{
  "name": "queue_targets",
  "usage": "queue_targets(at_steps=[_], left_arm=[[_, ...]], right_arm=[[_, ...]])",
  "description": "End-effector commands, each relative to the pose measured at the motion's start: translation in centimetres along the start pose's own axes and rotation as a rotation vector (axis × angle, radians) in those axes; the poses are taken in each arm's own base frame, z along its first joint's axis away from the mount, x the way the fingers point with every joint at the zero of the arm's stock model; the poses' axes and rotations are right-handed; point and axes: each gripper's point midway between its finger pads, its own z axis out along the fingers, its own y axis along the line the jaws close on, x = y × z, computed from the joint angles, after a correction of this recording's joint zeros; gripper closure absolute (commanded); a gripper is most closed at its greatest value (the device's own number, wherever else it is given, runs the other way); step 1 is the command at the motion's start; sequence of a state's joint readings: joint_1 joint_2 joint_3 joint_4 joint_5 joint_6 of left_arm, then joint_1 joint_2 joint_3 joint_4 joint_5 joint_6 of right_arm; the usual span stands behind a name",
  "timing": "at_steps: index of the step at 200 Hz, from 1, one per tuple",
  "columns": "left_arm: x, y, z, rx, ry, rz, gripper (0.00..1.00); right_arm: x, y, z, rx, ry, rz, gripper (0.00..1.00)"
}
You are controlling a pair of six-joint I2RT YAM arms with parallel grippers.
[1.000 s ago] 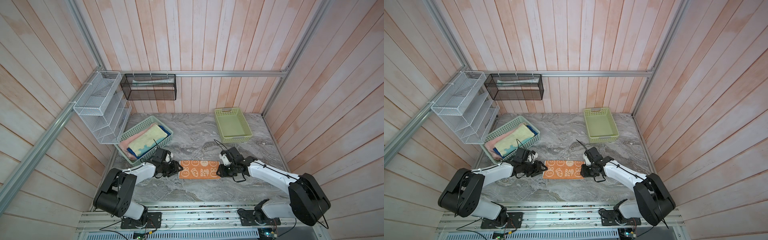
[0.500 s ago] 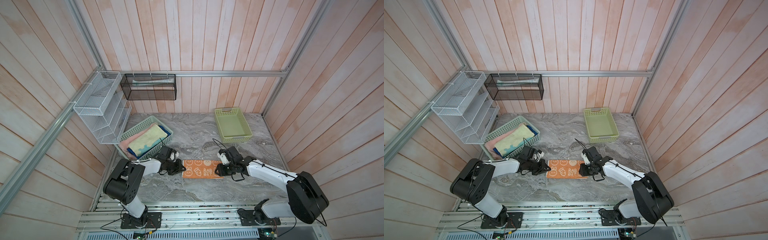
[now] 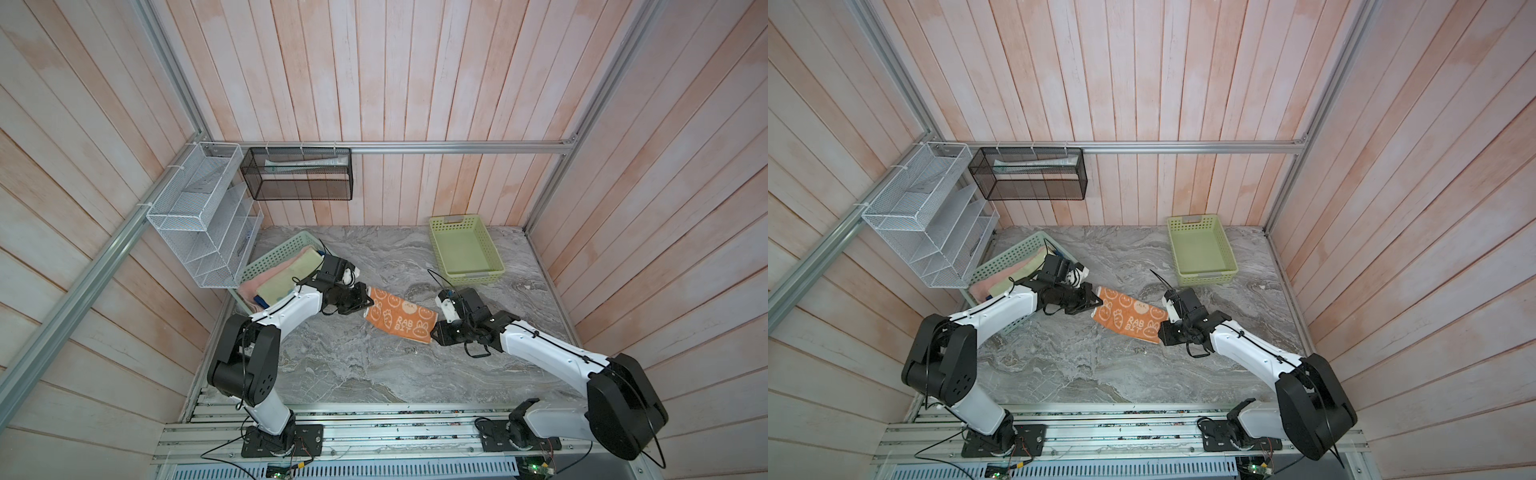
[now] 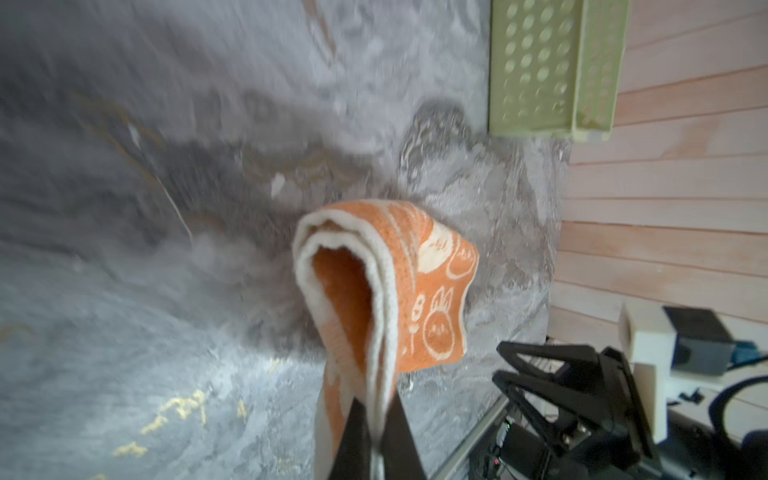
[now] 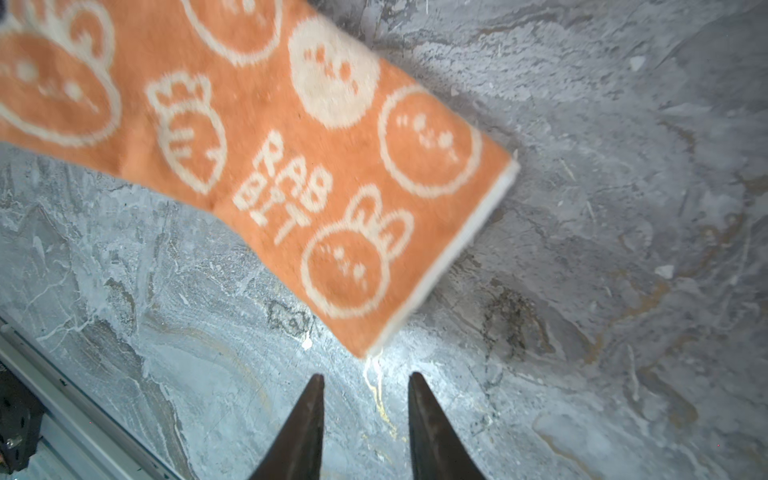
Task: Fold and stack the towels
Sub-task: 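Carry the orange towel with the left gripper to the mint basket while right withdraws, then lower the orange towel onto the stack in the mint basket and open the left gripper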
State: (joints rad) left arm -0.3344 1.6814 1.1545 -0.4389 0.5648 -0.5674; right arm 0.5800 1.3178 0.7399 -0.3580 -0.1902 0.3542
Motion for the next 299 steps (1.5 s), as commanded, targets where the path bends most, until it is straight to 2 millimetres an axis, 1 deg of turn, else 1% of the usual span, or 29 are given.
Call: queue_targets(at_steps=[1, 25, 40, 72, 79, 91, 102, 123, 137, 154, 163, 178, 192, 208, 222, 237, 270, 299], left_arm=[[-3.4, 1.2, -1.6, -0.092, -0.030, 0.009, 1.00], [-8.1, 0.8, -3.5, -0.114, -0.085, 0.011, 1.00], [-11.3, 0.1, -4.5, -0.105, -0.133, 0.030, 1.00], [-16.8, -0.6, -6.1, -0.067, -0.214, 0.029, 1.00], [-17.9, -0.8, -6.8, -0.058, -0.238, 0.025, 1.00], [-19.4, -1.1, -8.0, -0.051, -0.272, 0.021, 1.00], [-20.6, -1.9, -9.5, -0.043, -0.312, 0.032, 1.00], [-22.0, -2.8, -12.8, -0.043, -0.377, 0.046, 1.00], [-22.7, -2.4, -15.3, -0.047, -0.415, 0.037, 1.00], [-22.9, -1.6, -18.2, -0.065, -0.458, 0.034, 1.00], [-22.7, -0.8, -19.7, -0.078, -0.479, 0.025, 1.00], [-21.9, 0.9, -21.3, -0.086, -0.499, -0.001, 1.00], [-20.8, 3.3, -21.8, -0.085, -0.500, -0.043, 1.00], [-19.3, 6.0, -22.1, -0.084, -0.504, -0.091, 1.00], [-17.7, 8.4, -21.7, -0.090, -0.493, -0.131, 1.00], [-16.2, 10.5, -21.4, -0.103, -0.486, -0.164, 1.00], [-13.0, 15.4, -20.2, -0.192, -0.452, -0.236, 1.00], [-11.4, 18.2, -20.2, -0.280, -0.443, -0.253, 1.00]], right_arm=[[-0.8, -0.1, -0.3, 0.010, -0.030, -0.024, 0.64], [-0.5, -0.2, 0.1, 0.010, -0.013, -0.021, 0.65], [-0.3, -0.3, 0.3, 0.010, -0.009, -0.017, 0.65], [-0.5, -0.2, 0.3, 0.005, -0.011, -0.013, 0.65], [-0.5, -0.2, 0.2, 0.005, -0.012, -0.012, 0.65], [-0.6, -0.2, 0.1, 0.007, -0.016, -0.011, 0.65], [-0.7, -0.2, 0.0, 0.011, -0.020, -0.010, 0.65], [-1.1, -0.2, -0.2, 0.014, -0.031, -0.012, 0.65], [-1.5, 0.0, -0.3, 0.012, -0.037, -0.015, 0.65], [-2.0, 0.2, -0.3, 0.007, -0.042, -0.018, 0.65], [-2.3, 0.3, -0.3, 0.005, -0.048, -0.020, 0.65], [-2.7, 0.5, -0.4, 0.000, -0.058, -0.023, 0.65], [-3.1, 0.6, -0.4, -0.001, -0.064, -0.023, 0.65], [-3.2, 0.7, -0.4, -0.004, -0.063, -0.024, 0.65], [-3.1, 0.7, -0.3, -0.005, -0.057, -0.025, 0.65], [-3.2, 0.7, -0.3, -0.005, -0.056, -0.026, 0.65], [-3.4, 0.8, -0.5, -0.003, -0.058, -0.031, 0.65], [-4.1, 0.8, -1.0, 0.011, -0.072, -0.038, 0.65]])
